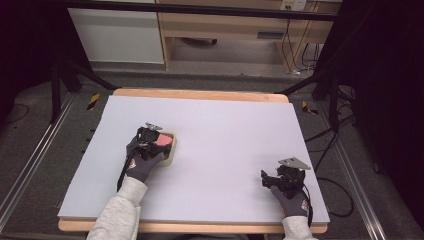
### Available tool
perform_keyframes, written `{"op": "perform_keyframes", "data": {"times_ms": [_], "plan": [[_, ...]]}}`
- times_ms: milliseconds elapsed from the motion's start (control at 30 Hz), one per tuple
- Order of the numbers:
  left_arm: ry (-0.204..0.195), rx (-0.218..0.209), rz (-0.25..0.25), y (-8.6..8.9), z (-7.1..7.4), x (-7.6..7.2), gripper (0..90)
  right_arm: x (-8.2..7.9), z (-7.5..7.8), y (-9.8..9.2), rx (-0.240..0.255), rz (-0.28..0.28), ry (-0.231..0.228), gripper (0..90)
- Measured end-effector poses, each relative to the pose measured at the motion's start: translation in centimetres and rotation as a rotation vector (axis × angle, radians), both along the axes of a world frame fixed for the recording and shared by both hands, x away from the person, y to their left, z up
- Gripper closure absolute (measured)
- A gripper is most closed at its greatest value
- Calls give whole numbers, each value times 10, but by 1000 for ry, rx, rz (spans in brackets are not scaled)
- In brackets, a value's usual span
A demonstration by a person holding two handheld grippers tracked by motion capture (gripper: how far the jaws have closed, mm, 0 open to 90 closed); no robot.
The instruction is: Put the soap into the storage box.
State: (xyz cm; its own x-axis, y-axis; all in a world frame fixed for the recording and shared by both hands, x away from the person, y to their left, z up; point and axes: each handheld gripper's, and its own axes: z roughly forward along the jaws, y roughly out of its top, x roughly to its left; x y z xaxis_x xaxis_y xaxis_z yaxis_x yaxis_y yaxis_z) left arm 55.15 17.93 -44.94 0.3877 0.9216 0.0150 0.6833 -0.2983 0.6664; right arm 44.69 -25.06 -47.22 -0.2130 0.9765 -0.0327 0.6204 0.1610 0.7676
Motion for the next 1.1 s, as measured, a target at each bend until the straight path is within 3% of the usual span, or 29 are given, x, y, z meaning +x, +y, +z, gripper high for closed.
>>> {"op": "perform_keyframes", "data": {"times_ms": [300,633,900,967,1100], "plan": [[-52,-30,-19,2,14,-8,307,0,1,0,4,-2,-5,82],[-102,-49,-91,8,28,-27,240,0,1,-2,9,-13,-13,77],[-125,-81,-110,22,26,-49,219,-1,1,-4,11,-21,-12,75],[-129,-105,-115,29,23,-56,217,-1,1,-4,10,-23,-12,75],[-137,-99,-112,42,18,-70,211,-1,1,-5,1,-25,-12,74]]}}
